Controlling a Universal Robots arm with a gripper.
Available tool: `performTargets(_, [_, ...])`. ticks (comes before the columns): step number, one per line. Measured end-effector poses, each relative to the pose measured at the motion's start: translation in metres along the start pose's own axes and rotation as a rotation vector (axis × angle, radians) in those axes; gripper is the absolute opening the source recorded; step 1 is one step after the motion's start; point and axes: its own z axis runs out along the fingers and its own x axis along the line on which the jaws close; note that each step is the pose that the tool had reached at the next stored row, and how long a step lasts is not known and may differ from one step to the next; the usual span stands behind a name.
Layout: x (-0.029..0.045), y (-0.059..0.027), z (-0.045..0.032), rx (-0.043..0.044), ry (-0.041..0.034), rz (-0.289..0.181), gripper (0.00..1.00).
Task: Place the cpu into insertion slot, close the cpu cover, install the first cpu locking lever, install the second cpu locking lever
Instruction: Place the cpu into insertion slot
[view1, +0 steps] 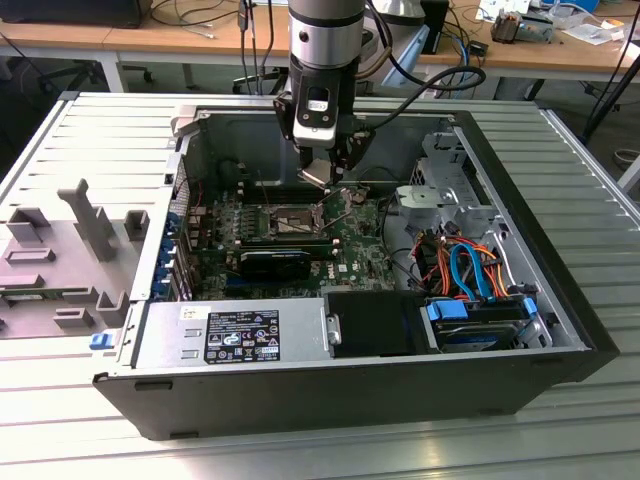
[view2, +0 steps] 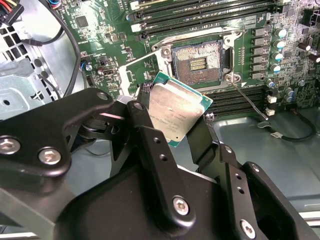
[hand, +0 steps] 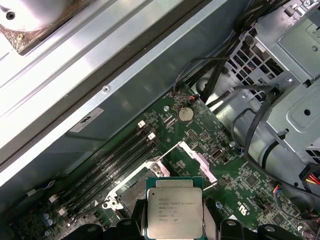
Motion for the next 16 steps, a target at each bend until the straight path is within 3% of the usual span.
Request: performTargets(16, [-0.0002,-0.0002,0.0000,-0.0002,-0.0012,0.013,0.54])
